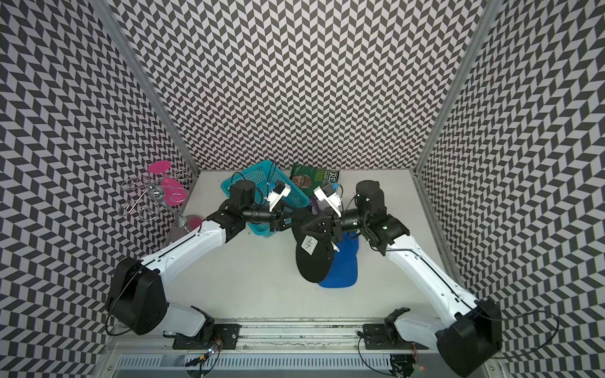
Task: Turn the baseball cap inside out
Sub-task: Turn over the baseball cap.
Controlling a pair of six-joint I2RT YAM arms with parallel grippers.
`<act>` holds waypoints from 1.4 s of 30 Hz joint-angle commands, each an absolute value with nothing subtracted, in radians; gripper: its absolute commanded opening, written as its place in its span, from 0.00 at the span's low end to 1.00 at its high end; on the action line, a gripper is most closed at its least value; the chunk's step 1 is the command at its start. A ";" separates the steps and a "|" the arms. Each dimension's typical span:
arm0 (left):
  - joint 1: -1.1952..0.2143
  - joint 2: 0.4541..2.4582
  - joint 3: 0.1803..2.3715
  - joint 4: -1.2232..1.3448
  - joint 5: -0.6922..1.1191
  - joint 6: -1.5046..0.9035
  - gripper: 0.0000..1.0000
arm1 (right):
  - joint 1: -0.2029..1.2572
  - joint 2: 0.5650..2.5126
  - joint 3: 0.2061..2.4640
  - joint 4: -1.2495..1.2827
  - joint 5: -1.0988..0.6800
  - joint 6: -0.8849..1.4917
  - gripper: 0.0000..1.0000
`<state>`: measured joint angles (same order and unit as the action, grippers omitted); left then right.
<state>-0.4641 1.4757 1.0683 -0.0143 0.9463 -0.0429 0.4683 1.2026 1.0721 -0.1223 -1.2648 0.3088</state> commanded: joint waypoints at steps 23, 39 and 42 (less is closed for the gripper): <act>-0.560 1.109 1.018 -0.088 0.653 0.039 1.00 | 0.414 1.243 1.109 -0.015 -1.202 0.335 0.03; -0.633 1.271 1.106 -0.126 0.746 0.063 0.47 | 0.414 1.180 1.120 -0.038 -1.162 0.337 0.07; -0.633 1.268 1.094 -0.127 0.725 0.053 0.24 | 0.402 1.179 1.117 -0.049 -1.163 0.336 0.29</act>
<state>-0.6334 1.2709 1.0821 -0.1139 0.7265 0.0528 0.4110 1.2037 1.0897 -0.0818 -1.1641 0.3370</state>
